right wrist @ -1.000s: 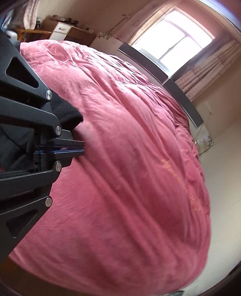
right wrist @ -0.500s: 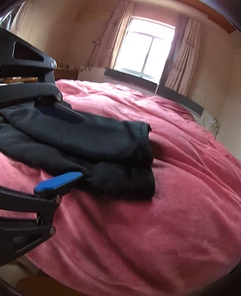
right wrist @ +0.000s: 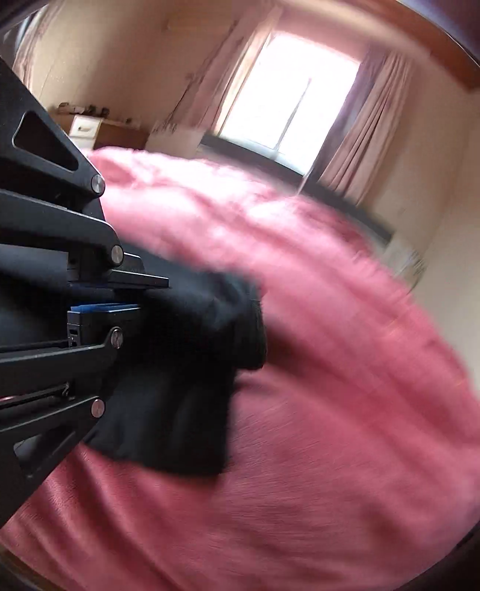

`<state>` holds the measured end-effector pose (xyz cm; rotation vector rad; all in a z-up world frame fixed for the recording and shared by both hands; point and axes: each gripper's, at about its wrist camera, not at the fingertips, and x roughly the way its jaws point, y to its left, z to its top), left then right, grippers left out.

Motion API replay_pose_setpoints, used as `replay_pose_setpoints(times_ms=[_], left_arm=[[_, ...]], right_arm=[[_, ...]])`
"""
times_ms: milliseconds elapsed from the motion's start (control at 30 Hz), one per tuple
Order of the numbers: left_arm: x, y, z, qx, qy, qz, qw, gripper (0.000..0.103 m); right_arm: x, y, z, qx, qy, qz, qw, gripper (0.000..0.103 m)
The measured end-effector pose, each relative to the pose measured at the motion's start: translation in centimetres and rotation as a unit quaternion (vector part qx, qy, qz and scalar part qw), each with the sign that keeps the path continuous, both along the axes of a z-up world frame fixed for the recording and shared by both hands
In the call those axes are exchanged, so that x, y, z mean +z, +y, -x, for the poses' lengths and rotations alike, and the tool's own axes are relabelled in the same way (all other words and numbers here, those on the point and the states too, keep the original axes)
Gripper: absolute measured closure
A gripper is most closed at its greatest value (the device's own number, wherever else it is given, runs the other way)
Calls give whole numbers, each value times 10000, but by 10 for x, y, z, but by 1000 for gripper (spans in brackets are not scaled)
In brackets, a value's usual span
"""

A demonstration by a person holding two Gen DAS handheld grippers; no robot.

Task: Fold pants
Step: 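Lift the waistband with the left gripper while the right gripper holds the hem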

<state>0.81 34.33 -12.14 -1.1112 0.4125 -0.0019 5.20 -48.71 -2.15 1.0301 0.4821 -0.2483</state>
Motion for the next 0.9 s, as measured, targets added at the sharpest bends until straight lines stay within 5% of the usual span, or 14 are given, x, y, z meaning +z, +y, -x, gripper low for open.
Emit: replay_pose_setpoints(times_ms=[100,267,500,567,767,833,900], left_arm=[[3,4,2,7,-124,73,9999,93],[-5,17,14,306,-113,288,9991,93],[-6,29,31,908,64,318,9953,98],[3,26,31,855,-23,289,9959,92],[61,-8,23,119,-406,-718,9965,63],[66,-21,16,-200,-264,-754,9966,51],[61,-34,8,-615,-4,-553,9966,50]], right_arm=[[10,0,15,-187,45,182,9996,97],[-56,-10,18,-377,826,-376,9952,97],[-67,-1,24,-608,457,-346,9965,92],[-65,5,23,-571,373,-312,9972,89],[-59,28,3,159,235,-16,9996,89],[-57,34,-9,325,423,265,9982,89],[-56,37,-13,369,448,350,9977,89]])
